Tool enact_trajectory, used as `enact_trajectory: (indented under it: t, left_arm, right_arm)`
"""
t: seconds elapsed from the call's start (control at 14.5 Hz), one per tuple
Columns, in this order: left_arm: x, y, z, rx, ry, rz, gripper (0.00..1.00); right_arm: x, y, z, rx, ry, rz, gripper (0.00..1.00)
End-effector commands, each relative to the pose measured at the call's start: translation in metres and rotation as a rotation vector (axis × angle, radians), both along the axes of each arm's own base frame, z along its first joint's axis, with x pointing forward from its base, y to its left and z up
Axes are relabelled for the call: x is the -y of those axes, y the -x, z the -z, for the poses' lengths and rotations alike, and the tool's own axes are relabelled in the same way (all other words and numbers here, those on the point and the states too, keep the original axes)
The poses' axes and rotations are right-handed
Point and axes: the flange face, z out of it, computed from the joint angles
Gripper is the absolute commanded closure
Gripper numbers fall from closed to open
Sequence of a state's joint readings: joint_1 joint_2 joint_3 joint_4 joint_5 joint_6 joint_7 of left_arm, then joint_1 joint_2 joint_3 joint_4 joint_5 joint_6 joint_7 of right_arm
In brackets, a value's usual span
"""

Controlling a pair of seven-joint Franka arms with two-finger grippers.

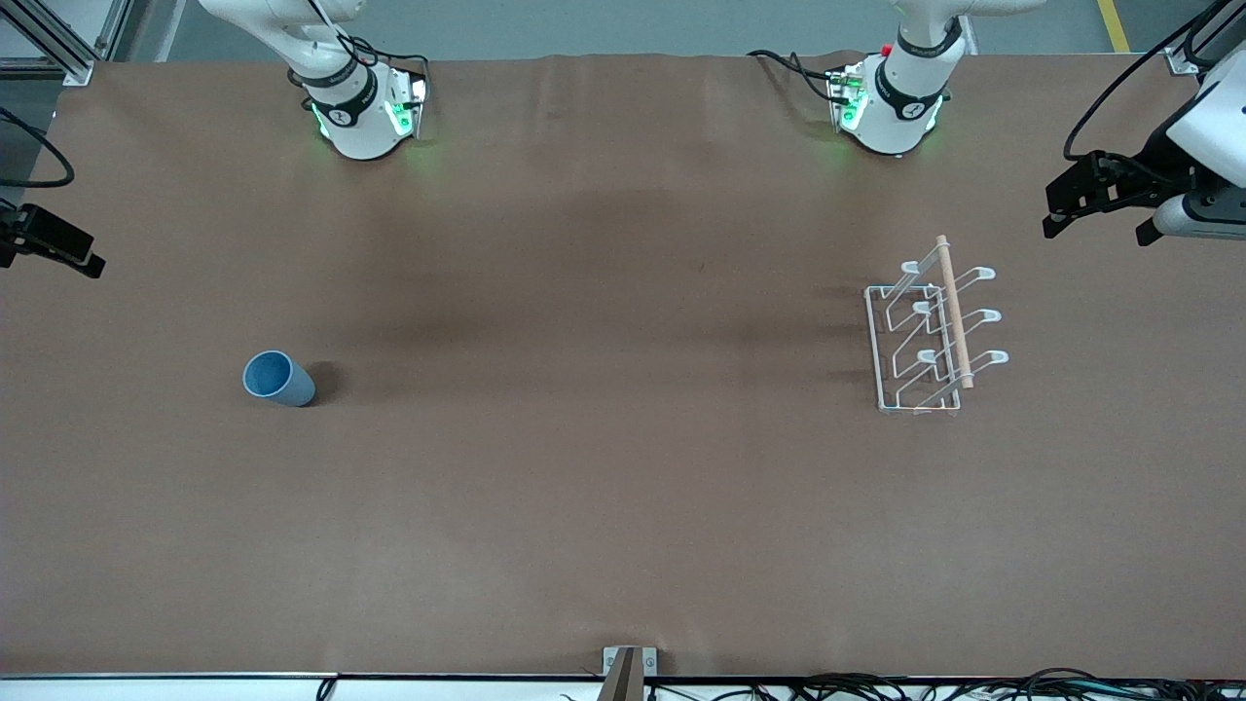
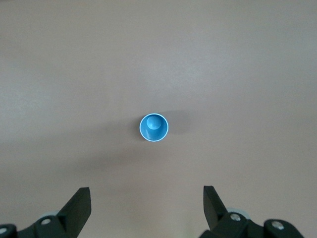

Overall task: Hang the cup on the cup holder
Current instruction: 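Move the right gripper toward the light blue cup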

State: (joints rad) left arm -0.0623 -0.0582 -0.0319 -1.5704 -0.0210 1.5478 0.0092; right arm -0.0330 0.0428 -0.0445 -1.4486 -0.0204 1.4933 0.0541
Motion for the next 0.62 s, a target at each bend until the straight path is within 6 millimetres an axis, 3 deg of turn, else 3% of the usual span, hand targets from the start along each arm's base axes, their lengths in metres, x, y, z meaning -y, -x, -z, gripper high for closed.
enact_trajectory:
  t: [0.0,0.34,0.48,0.55]
  left_arm:
    - [0.000,0.001,-0.003,0.012,-0.021,0.001,0.00]
    - [0.000,0.000,-0.003,0.012,-0.021,-0.016,0.00]
    - [0.000,0.000,-0.002,0.011,-0.021,-0.016,0.00]
    - [0.000,0.000,-0.002,0.009,-0.021,-0.016,0.00]
  right_arm:
    - [0.001,0.002,0.000,-0.002,-0.015,-0.007,0.00]
    - [0.002,0.002,0.002,-0.009,-0.015,-0.008,0.00]
    - [0.009,0.003,0.017,-0.038,-0.018,-0.025,0.00]
    - [0.018,0.003,0.033,-0.066,-0.020,-0.066,0.00]
